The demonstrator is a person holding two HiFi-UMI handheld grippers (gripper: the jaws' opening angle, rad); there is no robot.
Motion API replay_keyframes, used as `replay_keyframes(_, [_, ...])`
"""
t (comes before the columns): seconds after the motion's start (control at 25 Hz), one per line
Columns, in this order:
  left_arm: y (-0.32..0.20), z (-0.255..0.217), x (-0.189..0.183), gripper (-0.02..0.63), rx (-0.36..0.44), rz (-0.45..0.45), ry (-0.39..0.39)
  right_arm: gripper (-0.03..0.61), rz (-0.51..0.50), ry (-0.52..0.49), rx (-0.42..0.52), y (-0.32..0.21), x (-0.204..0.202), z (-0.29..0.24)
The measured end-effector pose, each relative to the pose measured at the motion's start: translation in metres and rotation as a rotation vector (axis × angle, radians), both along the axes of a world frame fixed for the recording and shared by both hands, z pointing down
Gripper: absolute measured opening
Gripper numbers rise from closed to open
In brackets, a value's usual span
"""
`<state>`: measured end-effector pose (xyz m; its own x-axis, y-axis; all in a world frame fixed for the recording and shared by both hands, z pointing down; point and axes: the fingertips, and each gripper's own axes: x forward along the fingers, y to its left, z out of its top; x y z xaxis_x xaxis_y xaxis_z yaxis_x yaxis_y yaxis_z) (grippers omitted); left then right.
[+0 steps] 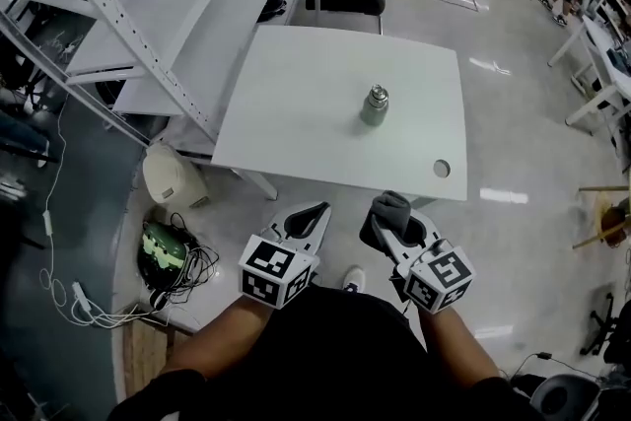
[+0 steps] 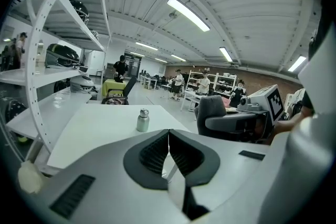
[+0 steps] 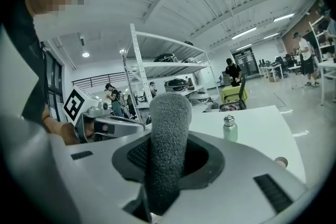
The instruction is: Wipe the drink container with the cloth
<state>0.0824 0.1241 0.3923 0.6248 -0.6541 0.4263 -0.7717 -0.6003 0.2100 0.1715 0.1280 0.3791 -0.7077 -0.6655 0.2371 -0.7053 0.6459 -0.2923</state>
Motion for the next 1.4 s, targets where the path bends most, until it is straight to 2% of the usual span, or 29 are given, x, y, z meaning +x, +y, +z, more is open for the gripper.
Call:
replay_keyframes(0.4, [-0.001, -0.003, -0.029, 0.017, 0.022, 0.064, 0.002, 0.115, 0.063, 0.030, 0.010, 0.005, -0.031, -0.001])
replay_keyframes(1.4, [-0.004, -0.013, -0.034, 0.017, 0.045, 0.122, 0.009, 0.115, 0.103, 0.065, 0.006, 0.005, -0.040, -0.007])
